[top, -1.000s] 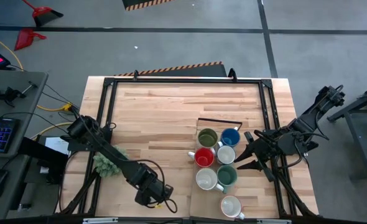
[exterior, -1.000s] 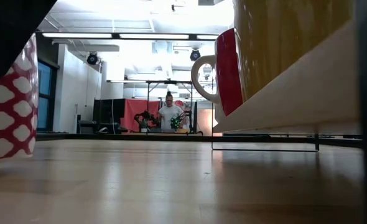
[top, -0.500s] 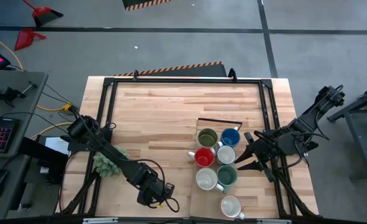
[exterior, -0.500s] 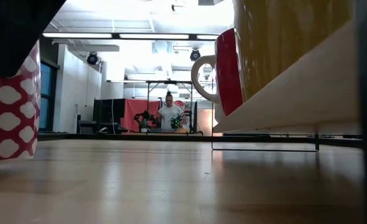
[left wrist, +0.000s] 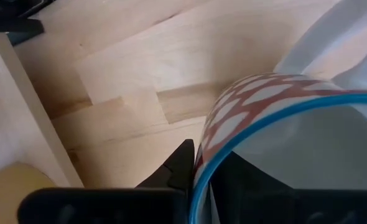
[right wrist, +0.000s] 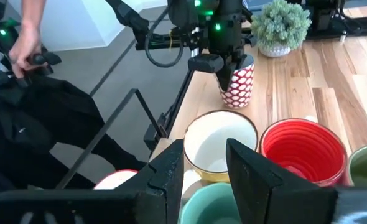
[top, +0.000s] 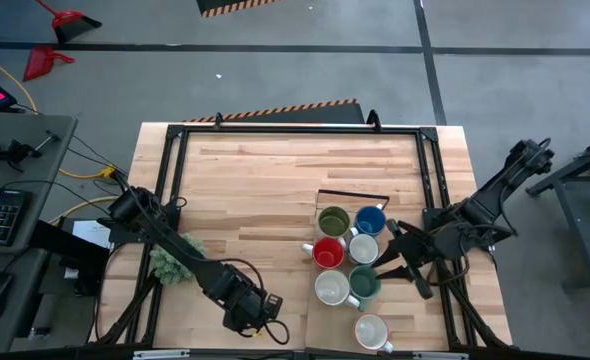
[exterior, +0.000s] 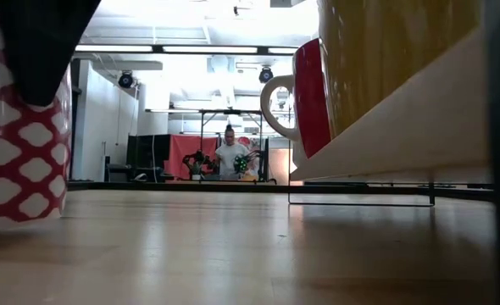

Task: Place coffee mugs
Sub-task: Put the red and white mug on the shelf

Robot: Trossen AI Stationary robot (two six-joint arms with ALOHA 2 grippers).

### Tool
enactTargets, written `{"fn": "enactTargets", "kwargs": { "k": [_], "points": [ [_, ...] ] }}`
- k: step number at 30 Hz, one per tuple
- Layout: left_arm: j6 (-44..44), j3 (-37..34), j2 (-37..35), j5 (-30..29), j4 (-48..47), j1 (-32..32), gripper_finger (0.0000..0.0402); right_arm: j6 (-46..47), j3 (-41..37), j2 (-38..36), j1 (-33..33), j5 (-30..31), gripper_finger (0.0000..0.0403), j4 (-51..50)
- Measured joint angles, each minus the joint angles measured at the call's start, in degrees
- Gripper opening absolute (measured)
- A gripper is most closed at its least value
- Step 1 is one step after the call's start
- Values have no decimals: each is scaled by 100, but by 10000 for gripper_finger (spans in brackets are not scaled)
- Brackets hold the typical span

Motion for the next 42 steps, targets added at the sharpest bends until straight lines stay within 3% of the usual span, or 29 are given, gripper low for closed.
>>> {"fn": "enactTargets", "kwargs": {
  "k": [11,18,31,39,42],
  "points": [
    [-118,0,7,-379,28,-12,115,-188,0,34,0,-548,108,466],
    [-108,0,7,-1233,15,-14,160,-272,0,34,0,-555,108,458],
    [-372,93,-230,-1286,-384,-110,159,-274,0,34,0,-555,108,415],
    [-533,865,-258,-1203,-737,42,159,-436,0,-3,0,-476,108,411],
    [-947,1279,-258,-1448,-1164,105,159,-399,0,-54,-4,-429,108,415]
  ]
}}
